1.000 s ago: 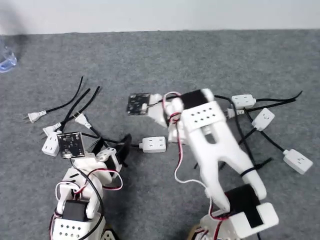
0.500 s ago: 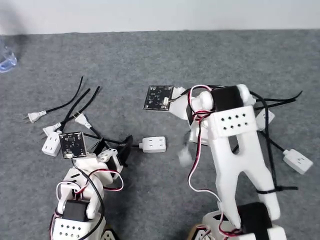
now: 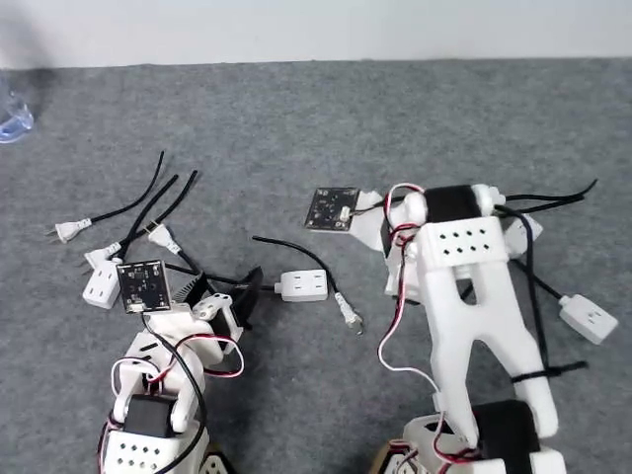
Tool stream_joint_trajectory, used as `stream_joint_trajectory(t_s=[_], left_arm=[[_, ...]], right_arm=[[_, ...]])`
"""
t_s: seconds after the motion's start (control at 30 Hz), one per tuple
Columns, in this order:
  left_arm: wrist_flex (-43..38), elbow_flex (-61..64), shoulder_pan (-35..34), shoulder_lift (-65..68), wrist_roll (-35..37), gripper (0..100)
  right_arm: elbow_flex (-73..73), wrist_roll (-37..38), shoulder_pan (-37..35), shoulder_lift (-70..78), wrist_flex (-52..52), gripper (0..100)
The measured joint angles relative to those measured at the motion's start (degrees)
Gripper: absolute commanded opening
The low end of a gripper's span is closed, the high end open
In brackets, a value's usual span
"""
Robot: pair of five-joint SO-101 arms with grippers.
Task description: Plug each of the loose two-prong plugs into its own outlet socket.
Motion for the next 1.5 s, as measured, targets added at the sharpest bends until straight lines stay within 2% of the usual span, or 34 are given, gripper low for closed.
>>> stream_joint_trajectory(t_s=[0.17,0.4,0.57,0.87,1.13,1.33,1.5], left_arm=[[0.00,0.00,0.00,0.00,0.00,29],[0.00,0.00,0.00,0.00,0.00,29],[0.00,0.00,0.00,0.00,0.00,29],[0.00,0.00,0.00,0.00,0.00,29],[0.00,0.00,0.00,0.00,0.00,29],[0.00,0.00,0.00,0.00,0.00,29],[0.00,0.00,0.00,0.00,0.00,29]], right_arm=[[5.80,-8.97,-5.45,0.00,-9.93,17.3],[14.42,-16.88,-13.98,0.00,-21.36,17.0],[15.12,-20.48,-15.74,4.22,-24.53,17.0],[13.54,-23.30,-16.35,17.58,-27.16,16.7],[12.04,-22.42,-15.65,21.19,-27.60,0.7],[11.87,-18.99,-15.03,21.36,-27.60,0.8],[10.81,-17.85,-10.37,21.45,-27.52,0.8]])
